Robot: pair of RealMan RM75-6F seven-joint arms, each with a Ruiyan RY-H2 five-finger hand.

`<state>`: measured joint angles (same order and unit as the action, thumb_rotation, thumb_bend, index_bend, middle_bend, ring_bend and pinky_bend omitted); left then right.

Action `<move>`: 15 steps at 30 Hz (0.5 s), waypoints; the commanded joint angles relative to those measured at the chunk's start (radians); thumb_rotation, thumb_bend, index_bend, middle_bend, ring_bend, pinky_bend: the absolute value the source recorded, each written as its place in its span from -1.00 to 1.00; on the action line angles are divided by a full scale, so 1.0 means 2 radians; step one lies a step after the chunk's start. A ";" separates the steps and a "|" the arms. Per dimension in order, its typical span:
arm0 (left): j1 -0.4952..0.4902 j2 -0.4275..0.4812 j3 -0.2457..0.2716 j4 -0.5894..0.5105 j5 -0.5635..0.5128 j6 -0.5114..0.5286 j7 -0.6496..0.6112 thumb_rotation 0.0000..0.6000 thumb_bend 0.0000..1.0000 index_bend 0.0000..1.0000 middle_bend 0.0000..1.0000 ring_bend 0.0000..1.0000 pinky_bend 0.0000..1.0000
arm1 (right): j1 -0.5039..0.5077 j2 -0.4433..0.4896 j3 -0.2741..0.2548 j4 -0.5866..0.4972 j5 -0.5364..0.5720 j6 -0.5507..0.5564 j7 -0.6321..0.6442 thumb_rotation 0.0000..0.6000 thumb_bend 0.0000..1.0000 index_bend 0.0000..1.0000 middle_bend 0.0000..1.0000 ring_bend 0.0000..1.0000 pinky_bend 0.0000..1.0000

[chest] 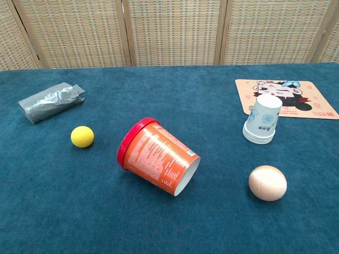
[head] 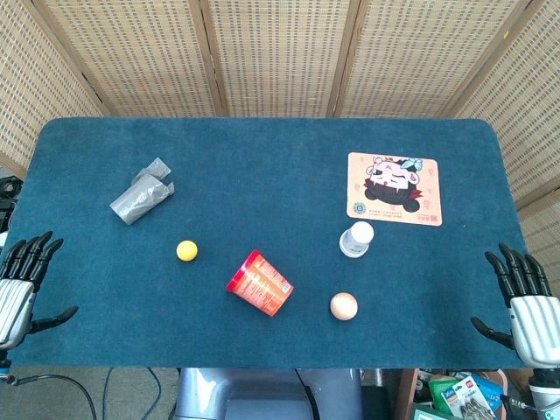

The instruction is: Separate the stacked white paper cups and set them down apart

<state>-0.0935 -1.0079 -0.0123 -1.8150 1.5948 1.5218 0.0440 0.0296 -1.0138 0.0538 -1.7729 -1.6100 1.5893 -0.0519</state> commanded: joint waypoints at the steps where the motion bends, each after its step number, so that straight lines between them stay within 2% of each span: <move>1: 0.000 0.001 0.000 -0.001 0.000 0.000 0.000 1.00 -0.88 -1.00 -1.00 -1.00 -1.00 | 0.000 -0.001 0.000 0.001 0.000 0.000 0.000 1.00 -1.00 -1.00 -1.00 -1.00 -1.00; 9: 0.001 -0.002 0.001 0.000 0.003 0.000 0.006 1.00 -0.87 -1.00 -1.00 -1.00 -1.00 | 0.007 -0.004 0.002 0.004 -0.002 -0.008 0.007 1.00 -1.00 -1.00 -1.00 -1.00 -1.00; 11: 0.001 -0.003 0.000 0.000 0.003 0.002 0.007 1.00 -0.87 -1.00 -1.00 -1.00 -1.00 | 0.023 -0.009 0.007 0.006 -0.011 -0.021 0.017 1.00 -1.00 -1.00 -1.00 -1.00 -1.00; 15: -0.001 -0.005 -0.004 0.001 -0.004 -0.001 0.010 1.00 -0.87 -1.00 -1.00 -1.00 -1.00 | 0.077 -0.014 0.023 0.022 -0.024 -0.082 0.045 1.00 -1.00 -0.97 -0.99 -1.00 -1.00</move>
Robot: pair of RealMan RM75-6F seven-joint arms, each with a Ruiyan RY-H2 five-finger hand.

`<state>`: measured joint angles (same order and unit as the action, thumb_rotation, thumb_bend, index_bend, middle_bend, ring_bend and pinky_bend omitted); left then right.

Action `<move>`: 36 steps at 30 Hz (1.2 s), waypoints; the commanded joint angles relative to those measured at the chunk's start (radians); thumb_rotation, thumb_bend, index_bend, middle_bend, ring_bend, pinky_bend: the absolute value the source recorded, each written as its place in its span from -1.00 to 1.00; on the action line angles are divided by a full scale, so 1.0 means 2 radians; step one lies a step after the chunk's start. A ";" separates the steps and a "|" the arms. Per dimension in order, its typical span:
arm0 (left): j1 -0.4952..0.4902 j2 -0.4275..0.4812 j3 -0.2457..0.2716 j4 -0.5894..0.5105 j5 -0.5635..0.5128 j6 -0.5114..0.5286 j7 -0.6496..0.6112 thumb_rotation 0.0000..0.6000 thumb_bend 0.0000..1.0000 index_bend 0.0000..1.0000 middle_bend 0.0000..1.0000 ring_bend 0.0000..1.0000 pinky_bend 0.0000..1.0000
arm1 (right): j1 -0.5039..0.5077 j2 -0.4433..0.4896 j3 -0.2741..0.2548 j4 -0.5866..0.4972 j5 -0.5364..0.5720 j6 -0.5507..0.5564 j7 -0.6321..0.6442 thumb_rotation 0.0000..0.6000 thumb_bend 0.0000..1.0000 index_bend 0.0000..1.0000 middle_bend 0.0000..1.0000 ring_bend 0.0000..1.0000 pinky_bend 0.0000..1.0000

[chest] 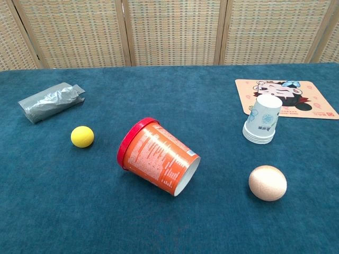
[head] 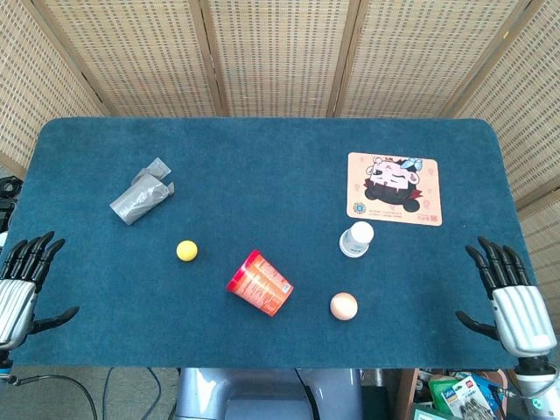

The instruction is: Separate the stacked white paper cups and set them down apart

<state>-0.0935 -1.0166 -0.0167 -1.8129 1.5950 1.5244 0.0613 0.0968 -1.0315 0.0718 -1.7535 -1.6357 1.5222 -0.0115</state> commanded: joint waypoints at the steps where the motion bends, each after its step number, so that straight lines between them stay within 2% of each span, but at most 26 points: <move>1: -0.002 -0.001 -0.002 0.000 -0.007 -0.005 0.003 1.00 -0.87 -1.00 -1.00 -1.00 -1.00 | 0.064 -0.007 0.020 0.018 -0.009 -0.074 0.039 1.00 -1.00 -0.95 -0.98 -1.00 -1.00; 4: -0.004 -0.003 -0.005 -0.001 -0.014 -0.008 0.008 1.00 -0.87 -1.00 -1.00 -1.00 -1.00 | 0.105 -0.012 0.034 0.027 0.002 -0.128 0.064 1.00 -1.00 -0.92 -0.91 -1.00 -0.95; 8: -0.008 -0.007 -0.011 0.000 -0.028 -0.017 0.017 1.00 -0.87 -1.00 -1.00 -1.00 -1.00 | 0.164 -0.026 0.054 0.036 0.042 -0.217 0.088 1.00 -0.99 -0.84 -0.80 -1.00 -0.78; 15: -0.017 -0.014 -0.017 0.005 -0.049 -0.035 0.026 1.00 -0.87 -1.00 -1.00 -1.00 -1.00 | 0.231 -0.068 0.080 0.061 0.113 -0.311 0.084 1.00 -0.81 -0.75 -0.69 -0.94 -0.69; 22: -0.019 -0.015 -0.019 0.005 -0.059 -0.041 0.029 1.00 -0.87 -1.00 -1.00 -1.00 -1.00 | 0.270 -0.103 0.091 0.094 0.175 -0.362 0.057 1.00 -0.71 -0.66 -0.62 -0.87 -0.59; 26: -0.021 -0.016 -0.020 0.006 -0.063 -0.044 0.029 1.00 -0.87 -1.00 -1.00 -1.00 -1.00 | 0.284 -0.125 0.092 0.111 0.199 -0.369 0.037 1.00 -0.66 -0.60 -0.57 -0.82 -0.55; 36: -0.023 -0.018 -0.021 0.007 -0.069 -0.049 0.033 1.00 -0.87 -1.00 -1.00 -1.00 -1.00 | 0.317 -0.177 0.085 0.161 0.251 -0.383 -0.024 1.00 -0.49 -0.44 -0.39 -0.66 -0.31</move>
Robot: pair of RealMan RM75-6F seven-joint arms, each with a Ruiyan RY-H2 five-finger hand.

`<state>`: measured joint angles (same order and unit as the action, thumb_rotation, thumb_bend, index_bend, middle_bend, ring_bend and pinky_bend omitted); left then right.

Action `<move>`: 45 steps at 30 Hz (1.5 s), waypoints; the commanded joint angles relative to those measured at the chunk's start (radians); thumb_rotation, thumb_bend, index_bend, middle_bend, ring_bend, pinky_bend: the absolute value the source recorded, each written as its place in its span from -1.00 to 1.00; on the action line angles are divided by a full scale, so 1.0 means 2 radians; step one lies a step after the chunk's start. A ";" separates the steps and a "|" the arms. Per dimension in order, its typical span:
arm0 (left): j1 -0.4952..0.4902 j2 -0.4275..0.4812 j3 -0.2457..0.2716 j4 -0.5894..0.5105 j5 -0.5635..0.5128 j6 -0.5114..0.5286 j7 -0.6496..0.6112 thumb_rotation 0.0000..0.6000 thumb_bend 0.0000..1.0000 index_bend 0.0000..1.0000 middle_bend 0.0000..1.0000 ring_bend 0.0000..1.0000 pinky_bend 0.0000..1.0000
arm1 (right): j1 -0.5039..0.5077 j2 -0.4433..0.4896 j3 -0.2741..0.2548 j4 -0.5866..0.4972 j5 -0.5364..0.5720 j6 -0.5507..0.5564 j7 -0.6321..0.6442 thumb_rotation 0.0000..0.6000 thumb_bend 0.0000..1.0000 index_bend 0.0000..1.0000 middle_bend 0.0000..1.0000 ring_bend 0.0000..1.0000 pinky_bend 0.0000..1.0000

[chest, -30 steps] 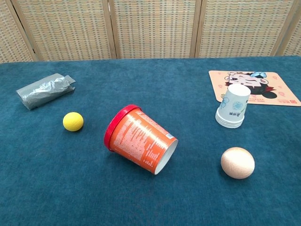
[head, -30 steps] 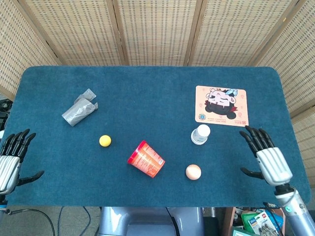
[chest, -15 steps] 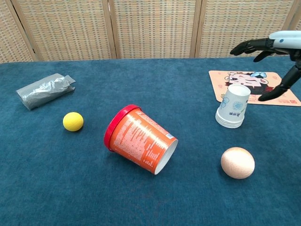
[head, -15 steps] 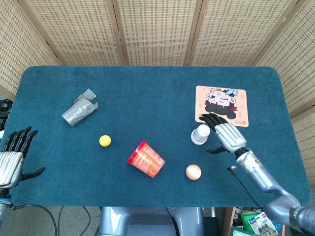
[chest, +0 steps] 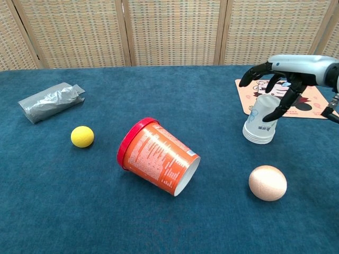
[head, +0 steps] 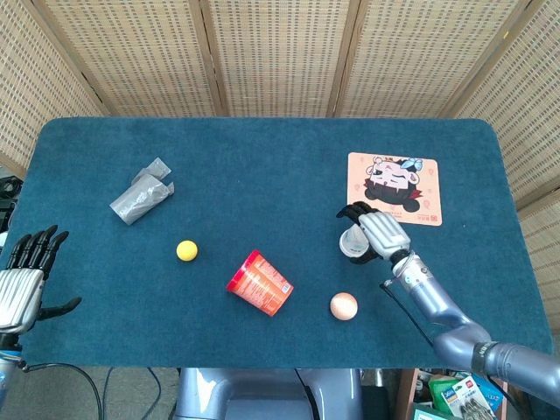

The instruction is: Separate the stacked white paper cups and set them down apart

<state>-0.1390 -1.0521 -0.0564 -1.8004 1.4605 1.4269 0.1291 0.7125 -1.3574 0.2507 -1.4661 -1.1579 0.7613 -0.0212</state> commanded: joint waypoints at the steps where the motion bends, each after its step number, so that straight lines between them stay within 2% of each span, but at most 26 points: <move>1: 0.000 0.000 -0.001 0.001 -0.003 -0.001 -0.001 1.00 -0.87 -1.00 -1.00 -1.00 -1.00 | 0.011 -0.017 -0.005 0.022 0.015 -0.002 -0.024 1.00 -0.47 -0.42 -0.37 -0.64 -0.29; 6: -0.004 -0.001 -0.001 0.003 -0.007 -0.009 -0.003 1.00 -0.87 -1.00 -1.00 -1.00 -1.00 | 0.017 -0.031 -0.007 0.043 0.037 -0.004 -0.035 1.00 -0.40 -0.32 -0.26 -0.52 -0.12; 14: -0.007 -0.001 0.000 0.005 -0.011 -0.015 -0.005 1.00 -0.87 -1.00 -1.00 -1.00 -1.00 | 0.020 -0.052 -0.008 0.079 0.049 0.005 -0.039 1.00 -0.20 0.04 0.10 -0.16 0.23; 22: -0.009 -0.002 0.000 0.007 -0.014 -0.021 -0.005 1.00 -0.87 -1.00 -1.00 -1.00 -1.00 | 0.011 -0.055 0.000 0.081 0.022 0.036 -0.003 1.00 -0.05 0.10 0.19 -0.06 0.35; 26: -0.010 -0.002 -0.001 0.008 -0.017 -0.023 -0.007 1.00 -0.87 -1.00 -1.00 -1.00 -1.00 | 0.005 -0.041 0.011 0.064 0.014 0.049 0.025 1.00 -0.02 0.10 0.18 -0.06 0.35; 31: -0.019 -0.005 -0.007 0.018 -0.015 -0.028 -0.015 1.00 -0.87 -1.00 -1.00 -1.00 -1.00 | -0.003 -0.004 0.050 -0.005 0.022 0.053 0.100 1.00 0.01 0.10 0.18 -0.06 0.35; 34: -0.032 -0.012 -0.018 0.034 -0.010 -0.033 -0.030 1.00 -0.87 -1.00 -1.00 -1.00 -1.00 | -0.003 0.021 0.084 -0.057 0.058 0.035 0.150 1.00 0.03 0.10 0.18 -0.06 0.35; 36: -0.051 -0.017 -0.030 0.051 0.000 -0.041 -0.037 1.00 -0.87 -1.00 -1.00 -1.00 -1.00 | 0.002 0.042 0.118 -0.103 0.113 0.005 0.195 1.00 0.04 0.10 0.18 -0.06 0.35; 39: -0.085 -0.026 -0.050 0.080 0.020 -0.055 -0.054 1.00 -0.87 -1.00 -1.00 -1.00 -1.00 | 0.024 0.055 0.150 -0.142 0.197 -0.029 0.225 1.00 0.04 0.10 0.18 -0.06 0.35; 45: -0.131 -0.055 -0.071 0.121 0.055 -0.056 -0.069 1.00 -0.87 -1.00 -1.00 -1.00 -1.00 | 0.084 0.023 0.154 -0.156 0.312 -0.026 0.216 1.00 0.04 0.10 0.18 -0.06 0.35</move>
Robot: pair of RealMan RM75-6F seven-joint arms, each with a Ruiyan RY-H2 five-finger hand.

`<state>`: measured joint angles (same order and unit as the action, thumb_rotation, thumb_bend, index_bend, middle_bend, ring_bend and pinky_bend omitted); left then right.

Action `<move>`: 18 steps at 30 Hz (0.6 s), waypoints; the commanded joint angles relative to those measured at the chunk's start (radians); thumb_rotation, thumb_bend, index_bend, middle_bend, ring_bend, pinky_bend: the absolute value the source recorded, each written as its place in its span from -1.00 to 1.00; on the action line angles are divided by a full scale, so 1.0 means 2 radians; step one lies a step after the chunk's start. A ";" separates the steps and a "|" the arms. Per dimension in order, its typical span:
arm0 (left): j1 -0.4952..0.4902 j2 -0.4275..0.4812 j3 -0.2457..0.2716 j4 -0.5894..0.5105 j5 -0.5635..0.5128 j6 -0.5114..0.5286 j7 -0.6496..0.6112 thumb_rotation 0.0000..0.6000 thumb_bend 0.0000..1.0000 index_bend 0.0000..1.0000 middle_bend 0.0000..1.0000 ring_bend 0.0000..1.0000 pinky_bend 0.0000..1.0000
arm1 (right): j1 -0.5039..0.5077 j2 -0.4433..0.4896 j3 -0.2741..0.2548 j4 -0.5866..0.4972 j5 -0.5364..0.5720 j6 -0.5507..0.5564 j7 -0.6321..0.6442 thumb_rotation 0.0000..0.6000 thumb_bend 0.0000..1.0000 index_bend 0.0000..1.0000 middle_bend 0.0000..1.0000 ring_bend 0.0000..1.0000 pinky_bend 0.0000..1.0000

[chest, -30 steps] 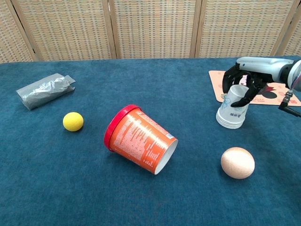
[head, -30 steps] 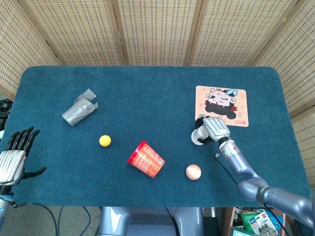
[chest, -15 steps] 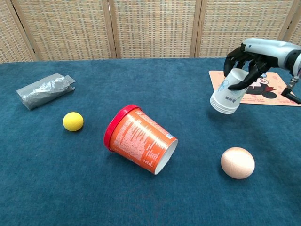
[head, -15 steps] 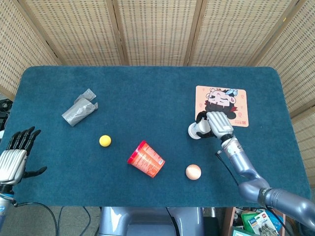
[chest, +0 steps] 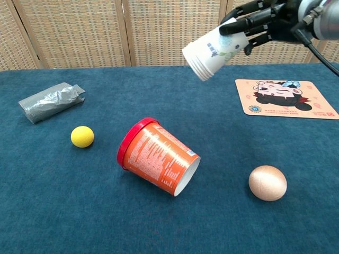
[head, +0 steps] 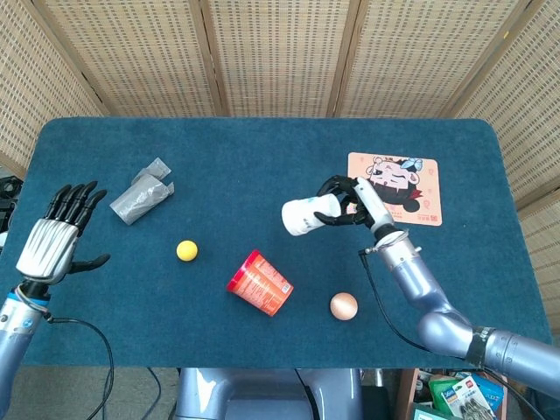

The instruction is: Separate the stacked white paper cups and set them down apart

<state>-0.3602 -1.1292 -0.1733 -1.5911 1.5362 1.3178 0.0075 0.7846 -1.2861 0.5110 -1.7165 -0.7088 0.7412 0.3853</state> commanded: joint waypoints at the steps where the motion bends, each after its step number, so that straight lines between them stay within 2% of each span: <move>1: -0.027 -0.023 -0.015 0.022 0.022 0.000 -0.010 1.00 -0.87 -1.00 -1.00 -1.00 -1.00 | 0.056 -0.019 0.024 -0.030 0.103 -0.015 0.013 1.00 0.05 0.10 0.18 -0.06 0.35; 5: -0.060 -0.061 -0.029 0.046 0.045 0.009 -0.016 1.00 -0.87 -1.00 -1.00 -1.00 -1.00 | 0.086 -0.046 0.030 -0.024 0.163 -0.013 0.023 1.00 0.04 0.10 0.18 -0.06 0.35; 10: -0.085 -0.094 -0.036 0.067 0.057 0.017 -0.016 1.00 -0.87 -0.94 -1.00 -1.00 -1.00 | 0.099 -0.050 0.031 -0.025 0.198 -0.012 0.024 1.00 0.04 0.10 0.18 -0.06 0.35; 18: -0.131 -0.158 -0.048 0.086 0.066 0.014 -0.001 1.00 -0.86 -0.33 -1.00 -1.00 -1.00 | 0.099 -0.049 0.025 -0.043 0.215 -0.006 0.021 1.00 0.04 0.10 0.18 -0.06 0.35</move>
<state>-0.6016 -1.4157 -0.2602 -1.4330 1.6638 1.3430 -0.0082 0.9831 -1.3843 0.5611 -1.8015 -0.2791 0.7289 0.4266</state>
